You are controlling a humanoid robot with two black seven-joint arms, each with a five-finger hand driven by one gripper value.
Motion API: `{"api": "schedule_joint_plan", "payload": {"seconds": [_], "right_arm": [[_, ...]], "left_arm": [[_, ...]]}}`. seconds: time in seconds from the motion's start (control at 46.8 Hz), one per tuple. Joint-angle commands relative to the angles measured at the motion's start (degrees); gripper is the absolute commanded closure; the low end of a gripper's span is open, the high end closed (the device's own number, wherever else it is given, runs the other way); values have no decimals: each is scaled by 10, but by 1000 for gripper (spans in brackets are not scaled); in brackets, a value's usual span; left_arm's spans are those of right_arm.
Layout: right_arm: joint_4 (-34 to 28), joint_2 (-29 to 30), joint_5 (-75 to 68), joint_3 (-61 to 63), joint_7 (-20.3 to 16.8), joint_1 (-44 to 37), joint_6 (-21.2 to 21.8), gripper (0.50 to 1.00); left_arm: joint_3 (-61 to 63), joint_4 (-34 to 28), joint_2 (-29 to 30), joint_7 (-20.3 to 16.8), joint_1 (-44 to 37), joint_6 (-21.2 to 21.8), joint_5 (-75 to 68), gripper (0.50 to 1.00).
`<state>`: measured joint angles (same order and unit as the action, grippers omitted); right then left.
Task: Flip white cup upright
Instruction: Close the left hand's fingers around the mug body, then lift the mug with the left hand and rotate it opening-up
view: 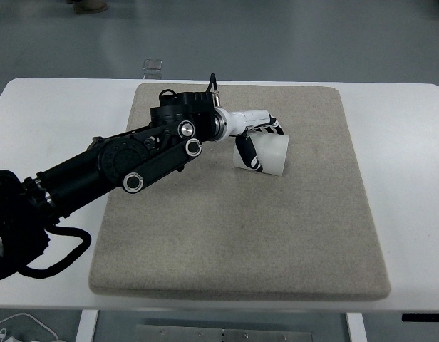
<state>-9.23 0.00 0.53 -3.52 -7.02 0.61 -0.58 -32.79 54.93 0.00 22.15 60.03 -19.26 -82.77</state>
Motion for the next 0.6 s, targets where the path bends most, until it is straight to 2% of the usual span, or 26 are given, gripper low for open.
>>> {"api": "schedule_joint_plan", "payload": {"seconds": [0.0, 0.085, 0.128, 0.192, 0.576], "right_arm": [[0, 0, 0, 0, 0, 0, 0, 570], [0, 0, 0, 0, 0, 0, 1, 570], [0, 0, 0, 0, 0, 0, 0, 570], [0, 0, 0, 0, 0, 0, 1, 570], [0, 0, 0, 0, 0, 0, 0, 570]], "left_arm": [[-1, 0, 0, 0, 0, -1, 2, 793], [-3, 0, 0, 0, 0, -2, 2, 855], [-3, 0, 0, -1, 1, -2, 3, 902], [-5, 1, 0, -2, 1, -2, 4, 939], [-44, -1, 0, -17, 12, -1, 72, 952]]}}
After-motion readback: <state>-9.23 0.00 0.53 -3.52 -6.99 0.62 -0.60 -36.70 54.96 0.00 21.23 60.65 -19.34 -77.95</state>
